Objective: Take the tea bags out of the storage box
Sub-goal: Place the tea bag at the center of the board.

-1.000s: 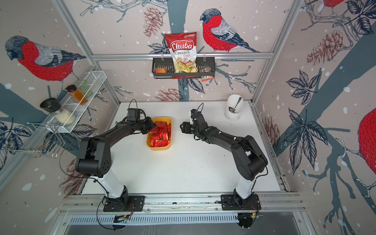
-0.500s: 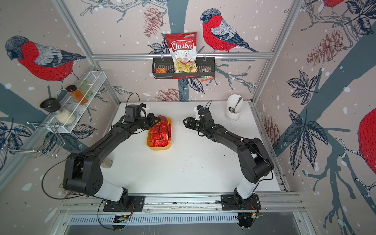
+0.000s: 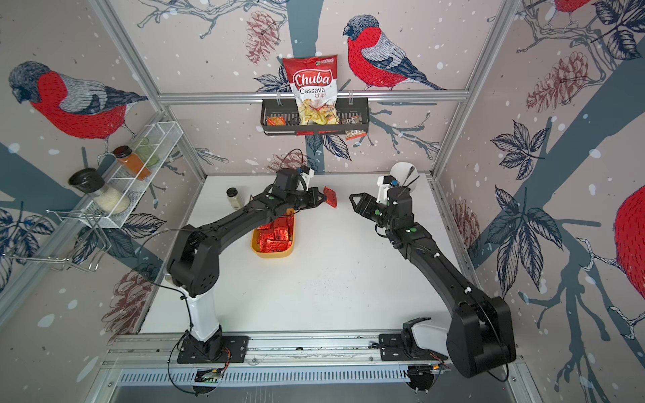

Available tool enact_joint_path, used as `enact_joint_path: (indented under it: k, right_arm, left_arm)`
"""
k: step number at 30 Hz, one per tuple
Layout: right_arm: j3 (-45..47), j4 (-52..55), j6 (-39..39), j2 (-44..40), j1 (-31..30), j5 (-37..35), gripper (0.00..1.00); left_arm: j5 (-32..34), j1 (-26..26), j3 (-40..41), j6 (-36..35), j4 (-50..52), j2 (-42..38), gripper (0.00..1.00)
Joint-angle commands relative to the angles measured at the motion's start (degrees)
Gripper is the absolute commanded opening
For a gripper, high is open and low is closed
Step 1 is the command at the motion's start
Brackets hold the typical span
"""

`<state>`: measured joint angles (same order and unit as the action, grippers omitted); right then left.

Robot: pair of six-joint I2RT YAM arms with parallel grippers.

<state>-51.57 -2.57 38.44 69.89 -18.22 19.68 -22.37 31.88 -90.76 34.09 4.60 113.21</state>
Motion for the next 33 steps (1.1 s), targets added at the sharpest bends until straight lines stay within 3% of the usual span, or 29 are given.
enact_joint_path:
  k: [1, 8, 13, 33]
  right_arm:
    - [1.77, 2.99, -2.09, -3.33, 0.26, -0.6, 0.68]
    - [5.2, 3.74, -2.4, -6.16, 0.2, -0.79, 0.68]
    - [5.99, 3.15, -2.58, -5.5, 0.1, -0.39, 0.68]
    - [5.97, 1.16, -2.4, -2.04, -1.47, 0.19, 0.68]
  left_arm:
    - [0.92, 0.64, -5.56, -0.2, -3.43, 6.39, 0.0]
    - [2.01, 0.91, -18.67, 1.21, -2.58, 19.39, 0.0]
    - [5.39, 0.83, -22.82, 1.05, 0.32, 23.05, 0.0]
    - [11.31, -3.49, -12.44, 2.5, 3.14, 19.46, 0.01]
